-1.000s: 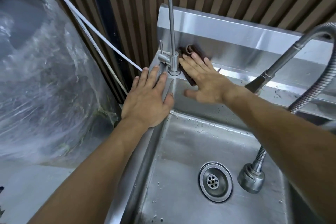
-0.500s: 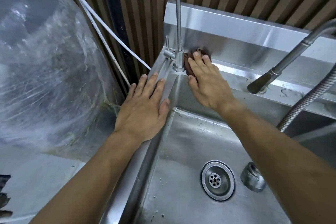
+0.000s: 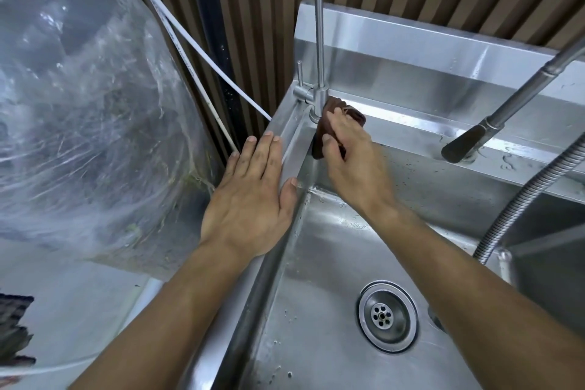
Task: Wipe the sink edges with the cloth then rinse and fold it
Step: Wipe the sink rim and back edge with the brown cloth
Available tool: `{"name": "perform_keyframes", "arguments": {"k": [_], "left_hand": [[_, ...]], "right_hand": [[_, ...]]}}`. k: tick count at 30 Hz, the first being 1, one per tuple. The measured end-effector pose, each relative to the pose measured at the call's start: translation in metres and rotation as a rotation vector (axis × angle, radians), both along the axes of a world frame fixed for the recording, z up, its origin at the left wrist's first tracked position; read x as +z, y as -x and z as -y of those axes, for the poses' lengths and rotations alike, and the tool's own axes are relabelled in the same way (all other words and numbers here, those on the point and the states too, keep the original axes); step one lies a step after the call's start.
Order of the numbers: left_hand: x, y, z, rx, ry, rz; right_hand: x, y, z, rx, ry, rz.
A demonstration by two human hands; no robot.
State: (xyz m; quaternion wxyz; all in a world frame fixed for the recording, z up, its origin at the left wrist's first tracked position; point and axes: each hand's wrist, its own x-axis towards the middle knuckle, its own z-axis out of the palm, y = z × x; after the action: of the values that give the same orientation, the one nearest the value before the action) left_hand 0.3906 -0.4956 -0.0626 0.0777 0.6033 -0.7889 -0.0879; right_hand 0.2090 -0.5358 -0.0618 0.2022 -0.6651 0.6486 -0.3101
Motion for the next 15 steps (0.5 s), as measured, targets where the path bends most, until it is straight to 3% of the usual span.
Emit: {"name": "perform_keyframes", "arguments": {"k": [6, 10, 12, 15], "left_hand": [[0.0, -0.002, 0.001, -0.008, 0.0, -0.008], [0.0, -0.002, 0.001, -0.017, -0.003, -0.01], [0.0, -0.002, 0.002, -0.016, -0.006, -0.008], [0.001, -0.002, 0.002, -0.018, -0.007, -0.005]], "right_hand": [[0.001, 0.014, 0.04, -0.024, -0.132, -0.375], [-0.003, 0.021, 0.033, -0.011, 0.092, -0.389], [0.002, 0.027, 0.035, -0.009, 0.097, -0.388], [0.013, 0.029, 0.029, -0.094, 0.142, -0.234]]}}
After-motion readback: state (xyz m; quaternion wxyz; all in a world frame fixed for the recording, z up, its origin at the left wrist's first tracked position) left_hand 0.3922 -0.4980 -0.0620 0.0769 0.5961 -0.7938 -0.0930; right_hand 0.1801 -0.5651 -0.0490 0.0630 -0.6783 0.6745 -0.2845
